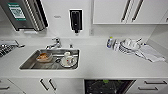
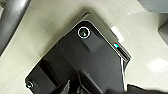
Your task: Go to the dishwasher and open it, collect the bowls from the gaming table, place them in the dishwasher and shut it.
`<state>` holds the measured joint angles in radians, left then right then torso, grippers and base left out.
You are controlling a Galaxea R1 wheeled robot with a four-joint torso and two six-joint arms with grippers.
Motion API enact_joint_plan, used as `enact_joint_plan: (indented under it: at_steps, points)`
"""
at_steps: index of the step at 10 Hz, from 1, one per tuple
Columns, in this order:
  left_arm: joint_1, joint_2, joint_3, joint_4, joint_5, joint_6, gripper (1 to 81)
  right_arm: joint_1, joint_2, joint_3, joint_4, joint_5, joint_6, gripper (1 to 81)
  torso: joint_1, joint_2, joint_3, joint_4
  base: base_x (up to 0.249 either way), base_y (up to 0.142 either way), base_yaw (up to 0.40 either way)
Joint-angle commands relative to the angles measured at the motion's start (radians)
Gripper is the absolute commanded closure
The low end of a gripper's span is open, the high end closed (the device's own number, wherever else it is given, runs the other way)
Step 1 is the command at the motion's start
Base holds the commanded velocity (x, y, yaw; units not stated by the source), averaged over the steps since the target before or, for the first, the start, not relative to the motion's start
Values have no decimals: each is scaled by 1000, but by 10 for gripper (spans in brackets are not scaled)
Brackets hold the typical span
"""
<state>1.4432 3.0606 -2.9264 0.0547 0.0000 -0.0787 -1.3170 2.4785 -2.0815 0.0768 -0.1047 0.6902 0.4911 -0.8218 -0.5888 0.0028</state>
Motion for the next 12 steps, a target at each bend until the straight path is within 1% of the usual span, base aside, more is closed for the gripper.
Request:
enact_joint_plan:
  at_steps: [1, 2, 3, 5, 6, 7, 9, 10, 11, 12]
  points:
    - [-10, -14, -10, -12, 74, 0, 10, 92, -106, 86, 165, -55, 6, 10, 63, -97, 0, 0, 0, 0, 0]
    - [-10, -15, -8, -12, 74, 2, 10, 124, -132, 121, 211, -56, 6, 10, 84, -131, 0, 0, 0, 0, 0]
    - [-11, -15, -8, -12, 75, 0, 10, 155, -148, 143, 235, -56, 6, 10, 108, -169, 0, 0, 0, 0, 0]
    - [-10, -14, -10, -12, 80, 0, 10, 187, -157, 154, 308, -56, 6, 10, 150, -236, 1, 0, 0, 0, 0]
    - [-10, -14, -8, -13, 80, 0, 10, 198, -152, 149, 326, -56, 6, 10, 109, -175, 1, 0, 0, 0, 0]
    - [-11, -17, -10, -13, 83, 2, 10, 210, -143, 141, 348, -56, 6, 10, 125, -203, 1, 0, 0, 0, 0]
    - [-11, -22, -10, -13, 110, 1, 10, 245, -128, 149, 366, -53, 6, 10, 135, -220, 2, 0, 0, 0, 0]
    - [-10, -20, -10, -13, 112, 0, 10, 279, -139, 176, 373, -53, 6, 10, 134, -219, 2, 0, 0, 0, 0]
    - [-8, -19, -10, -13, 112, 2, 10, 317, -175, 239, 382, -47, 6, 10, 135, -218, 2, 0, 0, 0, 0]
    - [-7, -15, -10, -12, 112, 2, 10, 373, -234, 327, 388, -46, 6, 10, 135, -219, 2, 0, 0, 0, 0]
